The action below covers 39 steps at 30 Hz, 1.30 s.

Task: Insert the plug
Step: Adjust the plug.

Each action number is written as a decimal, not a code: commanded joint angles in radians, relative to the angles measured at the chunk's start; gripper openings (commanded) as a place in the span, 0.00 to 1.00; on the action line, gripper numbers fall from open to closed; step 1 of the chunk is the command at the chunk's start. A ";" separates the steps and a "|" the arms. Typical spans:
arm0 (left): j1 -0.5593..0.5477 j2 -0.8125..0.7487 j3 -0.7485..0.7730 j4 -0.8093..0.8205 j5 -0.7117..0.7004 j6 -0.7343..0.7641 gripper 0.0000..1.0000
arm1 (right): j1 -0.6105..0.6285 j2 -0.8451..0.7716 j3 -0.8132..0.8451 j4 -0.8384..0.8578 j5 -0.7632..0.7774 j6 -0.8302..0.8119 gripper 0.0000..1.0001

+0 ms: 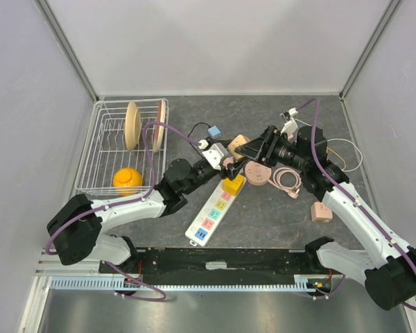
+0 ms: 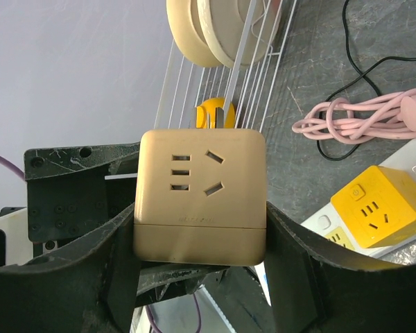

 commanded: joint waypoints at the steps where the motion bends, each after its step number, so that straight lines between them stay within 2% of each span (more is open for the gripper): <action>1: 0.003 0.004 0.030 0.085 0.016 -0.007 0.69 | -0.005 -0.007 0.009 0.095 -0.032 0.041 0.20; 4: 0.005 -0.007 0.019 0.085 0.013 -0.025 0.55 | -0.006 -0.007 0.006 0.095 -0.032 0.040 0.21; 5: 0.003 -0.010 0.018 0.084 0.013 -0.030 0.46 | -0.006 -0.007 0.003 0.095 -0.032 0.040 0.22; 7: 0.005 -0.020 0.021 0.064 0.018 -0.042 0.36 | -0.010 -0.005 -0.003 0.097 -0.033 0.038 0.26; 8: 0.003 -0.025 0.028 0.052 0.018 -0.048 0.29 | -0.008 -0.005 -0.005 0.094 -0.035 0.035 0.39; 9: 0.003 -0.030 0.031 0.017 0.018 -0.056 0.24 | -0.008 -0.005 -0.002 0.094 -0.035 0.030 0.46; 10: 0.003 -0.036 0.036 0.001 0.013 -0.073 0.20 | -0.010 -0.008 0.001 0.092 -0.033 0.015 0.63; 11: 0.005 -0.048 0.037 -0.020 0.008 -0.085 0.11 | -0.010 -0.010 0.008 0.089 -0.033 0.004 0.73; 12: 0.005 -0.056 0.039 -0.059 0.004 -0.097 0.07 | -0.008 -0.011 0.024 0.077 -0.032 -0.011 0.82; 13: 0.005 -0.063 0.042 -0.085 -0.007 -0.120 0.04 | -0.010 -0.011 0.035 0.065 -0.030 -0.051 0.97; 16: 0.015 -0.099 0.045 -0.184 -0.010 -0.188 0.02 | -0.010 -0.010 0.096 -0.007 -0.030 -0.141 0.98; 23: 0.095 -0.208 0.062 -0.455 0.073 -0.352 0.02 | -0.008 -0.022 0.210 -0.152 -0.016 -0.488 0.98; 24: 0.110 -0.232 0.065 -0.487 0.091 -0.373 0.02 | -0.008 -0.031 0.216 -0.158 -0.021 -0.579 0.98; 26: 0.163 -0.254 0.082 -0.578 0.171 -0.427 0.02 | -0.010 -0.049 0.213 -0.161 -0.060 -0.659 0.98; 28: 0.218 -0.281 0.100 -0.638 0.262 -0.464 0.02 | -0.008 -0.072 0.201 -0.164 -0.157 -0.871 0.98; 31: 0.273 -0.303 0.142 -0.750 0.375 -0.464 0.02 | 0.009 -0.103 0.164 -0.152 -0.186 -1.029 0.98; 33: 0.305 -0.301 0.171 -0.839 0.425 -0.457 0.02 | 0.033 -0.108 0.147 -0.161 -0.191 -1.100 0.98; 35: 0.324 -0.292 0.226 -0.911 0.502 -0.446 0.02 | 0.101 -0.100 0.149 -0.201 -0.184 -1.236 0.98; 37: 0.339 -0.277 0.289 -1.014 0.563 -0.418 0.02 | 0.206 -0.091 0.150 -0.224 -0.124 -1.374 0.98; 39: 0.345 -0.255 0.324 -1.089 0.609 -0.392 0.02 | 0.275 -0.079 0.167 -0.235 -0.018 -1.419 0.98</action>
